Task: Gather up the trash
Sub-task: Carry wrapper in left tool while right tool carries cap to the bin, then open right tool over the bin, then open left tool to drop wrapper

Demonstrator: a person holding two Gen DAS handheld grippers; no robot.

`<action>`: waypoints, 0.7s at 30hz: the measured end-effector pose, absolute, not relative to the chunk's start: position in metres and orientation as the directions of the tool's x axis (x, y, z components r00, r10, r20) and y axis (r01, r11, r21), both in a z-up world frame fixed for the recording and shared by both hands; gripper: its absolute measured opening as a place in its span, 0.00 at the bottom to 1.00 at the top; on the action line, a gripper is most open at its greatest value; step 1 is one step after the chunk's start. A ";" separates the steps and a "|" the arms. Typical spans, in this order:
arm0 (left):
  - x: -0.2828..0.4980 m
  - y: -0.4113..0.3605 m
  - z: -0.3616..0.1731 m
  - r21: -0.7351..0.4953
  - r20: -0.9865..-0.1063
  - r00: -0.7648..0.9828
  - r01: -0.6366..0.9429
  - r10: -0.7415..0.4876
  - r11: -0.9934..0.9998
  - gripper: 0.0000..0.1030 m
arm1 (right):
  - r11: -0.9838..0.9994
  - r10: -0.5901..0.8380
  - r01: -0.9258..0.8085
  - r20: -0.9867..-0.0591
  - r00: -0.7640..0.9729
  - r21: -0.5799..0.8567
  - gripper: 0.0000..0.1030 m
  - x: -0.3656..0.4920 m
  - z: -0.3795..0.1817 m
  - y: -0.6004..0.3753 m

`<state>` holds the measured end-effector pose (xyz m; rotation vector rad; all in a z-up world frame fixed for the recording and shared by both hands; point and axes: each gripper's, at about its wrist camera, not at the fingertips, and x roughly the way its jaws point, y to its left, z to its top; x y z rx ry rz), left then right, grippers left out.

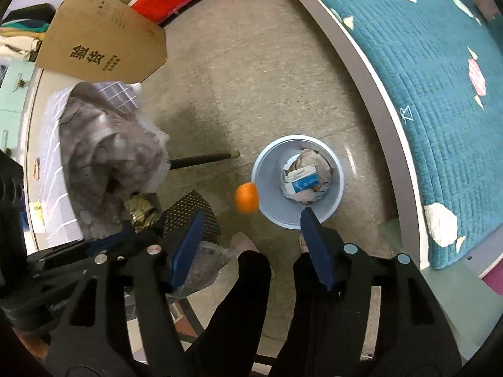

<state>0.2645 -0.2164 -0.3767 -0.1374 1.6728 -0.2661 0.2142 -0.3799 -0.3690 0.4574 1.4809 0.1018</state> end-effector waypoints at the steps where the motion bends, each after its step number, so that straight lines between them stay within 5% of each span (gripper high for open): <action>1: 0.264 -0.220 -0.380 -0.249 -0.963 -0.128 0.071 -0.239 0.966 0.21 | 0.910 0.340 0.217 -0.936 0.097 0.353 0.61 0.213 -0.371 -0.383; 21: 0.251 -0.262 -0.411 -0.231 -0.954 -0.227 0.137 -0.197 0.963 0.22 | 0.873 0.340 0.334 -0.934 0.107 0.356 0.62 0.176 -0.374 -0.427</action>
